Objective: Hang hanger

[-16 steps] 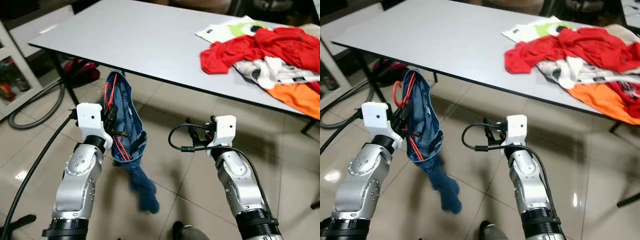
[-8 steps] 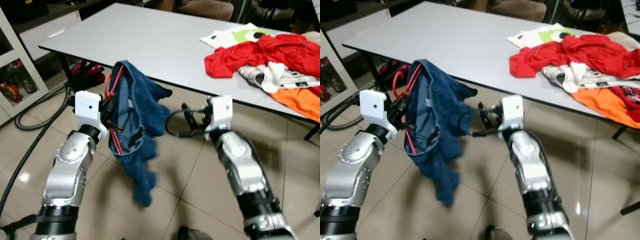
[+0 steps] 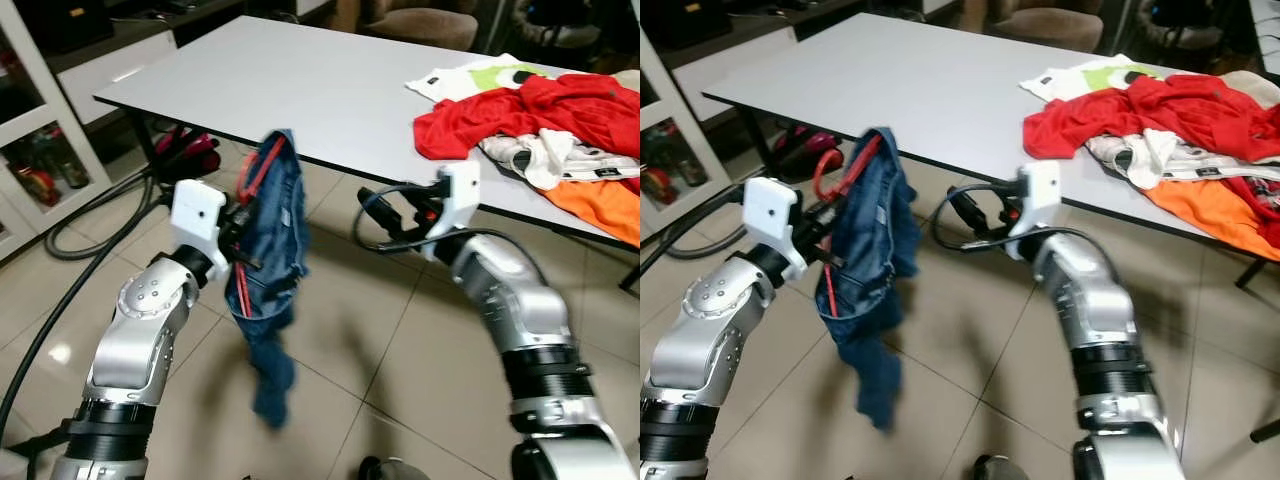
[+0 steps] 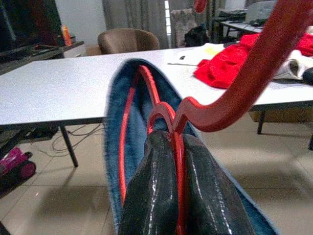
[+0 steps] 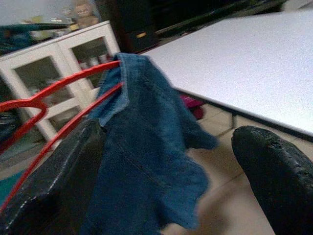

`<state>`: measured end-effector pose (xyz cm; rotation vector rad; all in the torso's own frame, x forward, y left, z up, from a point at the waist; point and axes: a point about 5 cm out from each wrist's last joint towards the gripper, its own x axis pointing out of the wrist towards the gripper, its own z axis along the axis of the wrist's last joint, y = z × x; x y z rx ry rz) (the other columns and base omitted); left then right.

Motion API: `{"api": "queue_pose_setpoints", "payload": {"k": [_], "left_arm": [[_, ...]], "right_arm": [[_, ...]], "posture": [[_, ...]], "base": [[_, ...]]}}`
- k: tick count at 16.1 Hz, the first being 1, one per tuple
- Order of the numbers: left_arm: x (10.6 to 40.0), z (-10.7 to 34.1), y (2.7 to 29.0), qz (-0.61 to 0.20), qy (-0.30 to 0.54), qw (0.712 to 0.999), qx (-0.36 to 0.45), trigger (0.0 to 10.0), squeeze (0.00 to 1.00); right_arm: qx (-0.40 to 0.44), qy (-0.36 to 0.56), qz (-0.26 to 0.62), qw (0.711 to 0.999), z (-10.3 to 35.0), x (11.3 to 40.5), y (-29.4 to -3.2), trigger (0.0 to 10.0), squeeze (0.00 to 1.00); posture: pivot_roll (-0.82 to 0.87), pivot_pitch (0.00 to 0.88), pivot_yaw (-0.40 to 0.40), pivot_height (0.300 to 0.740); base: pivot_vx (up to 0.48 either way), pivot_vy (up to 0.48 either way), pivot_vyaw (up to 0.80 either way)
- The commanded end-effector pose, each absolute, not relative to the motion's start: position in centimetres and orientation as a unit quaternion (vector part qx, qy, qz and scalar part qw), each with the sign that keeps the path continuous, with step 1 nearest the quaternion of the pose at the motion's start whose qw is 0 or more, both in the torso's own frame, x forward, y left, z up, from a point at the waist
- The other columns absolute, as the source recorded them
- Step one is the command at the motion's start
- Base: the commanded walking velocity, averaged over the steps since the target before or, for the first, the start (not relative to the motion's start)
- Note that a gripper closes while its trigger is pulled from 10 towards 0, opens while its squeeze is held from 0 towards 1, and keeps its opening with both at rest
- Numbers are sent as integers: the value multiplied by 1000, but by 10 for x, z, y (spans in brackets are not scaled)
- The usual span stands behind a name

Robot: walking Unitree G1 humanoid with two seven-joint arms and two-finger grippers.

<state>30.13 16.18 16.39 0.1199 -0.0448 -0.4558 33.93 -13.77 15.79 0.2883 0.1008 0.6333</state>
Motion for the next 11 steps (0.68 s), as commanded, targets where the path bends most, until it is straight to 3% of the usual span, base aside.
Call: {"api": "queue_pose_setpoints", "payload": {"k": [1,5,11], "left_arm": [[300,177,156,-246,-48,966,63,10000,0],[300,181,151,-253,-53,964,62,10000,0],[298,182,144,-258,-56,963,55,10000,0]], "right_arm": [[153,38,332,930,170,341,-137,10000,0],[166,37,355,919,177,340,-133,10000,0],[164,73,300,937,158,350,-129,10000,0]], "posture": [[32,20,29,740],[30,24,25,740],[34,31,19,740]], "base": [[0,0,0],[0,0,0],[0,0,0]]}}
